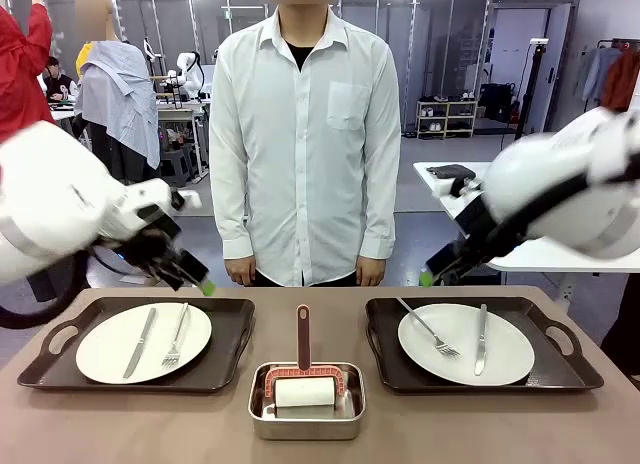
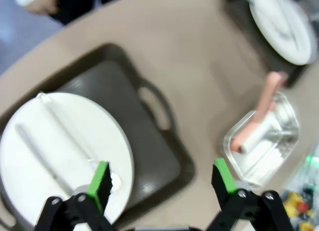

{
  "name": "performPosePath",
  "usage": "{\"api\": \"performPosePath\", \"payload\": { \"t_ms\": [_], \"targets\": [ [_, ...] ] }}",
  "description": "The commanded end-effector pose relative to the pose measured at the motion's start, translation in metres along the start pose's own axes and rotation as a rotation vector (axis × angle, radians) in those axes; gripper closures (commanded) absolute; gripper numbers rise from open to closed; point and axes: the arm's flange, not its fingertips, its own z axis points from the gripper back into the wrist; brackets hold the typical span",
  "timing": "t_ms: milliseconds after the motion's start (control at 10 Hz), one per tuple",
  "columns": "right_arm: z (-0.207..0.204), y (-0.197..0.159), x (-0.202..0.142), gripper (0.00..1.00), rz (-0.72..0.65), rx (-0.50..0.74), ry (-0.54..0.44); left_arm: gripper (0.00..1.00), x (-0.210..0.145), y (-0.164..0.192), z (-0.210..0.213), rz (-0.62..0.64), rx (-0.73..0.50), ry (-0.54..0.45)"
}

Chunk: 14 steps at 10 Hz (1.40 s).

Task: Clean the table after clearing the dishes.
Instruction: When the left (or right) Handle tray is removed, use the left hand (or right hand) to clean the left (or right) side of the table with the Lint Roller.

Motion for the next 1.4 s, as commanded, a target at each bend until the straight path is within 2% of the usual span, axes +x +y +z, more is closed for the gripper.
{"api": "performPosePath", "payload": {
  "t_ms": [0,100,300,400,500,600,800,1000,1100,1300],
  "targets": [
    [0.051,-0.054,-0.022,0.0,-0.263,0.252,-0.07,0.0,-0.02,0.063,0.059,0.102,-0.205,-0.027],
    [0.075,-0.071,-0.044,0.0,-0.357,0.344,-0.15,0.0,-0.038,0.089,0.086,0.193,-0.328,-0.118],
    [0.116,-0.103,-0.092,0.0,-0.542,0.481,-0.299,0.0,-0.083,0.141,0.127,0.407,-0.468,-0.275],
    [0.137,-0.123,-0.116,0.0,-0.612,0.508,-0.375,0.0,-0.104,0.163,0.144,0.492,-0.482,-0.33],
    [0.162,-0.156,-0.152,0.0,-0.724,0.525,-0.506,0.0,-0.137,0.189,0.167,0.611,-0.453,-0.425],
    [0.175,-0.179,-0.181,0.0,-0.8,0.528,-0.588,0.0,-0.166,0.209,0.181,0.733,-0.416,-0.486],
    [0.189,-0.217,-0.245,0.0,-0.962,0.518,-0.757,0.0,-0.222,0.229,0.199,0.874,-0.343,-0.575],
    [0.189,-0.235,-0.296,0.0,-1.085,0.515,-0.82,0.0,-0.261,0.235,0.209,0.972,-0.29,-0.62],
    [0.188,-0.237,-0.312,0.0,-1.116,0.498,-0.815,0.0,-0.275,0.237,0.217,1.024,-0.24,-0.625],
    [0.188,-0.236,-0.319,0.0,-1.116,0.471,-0.822,0.0,-0.27,0.237,0.223,1.031,-0.192,-0.617]
  ]
}}
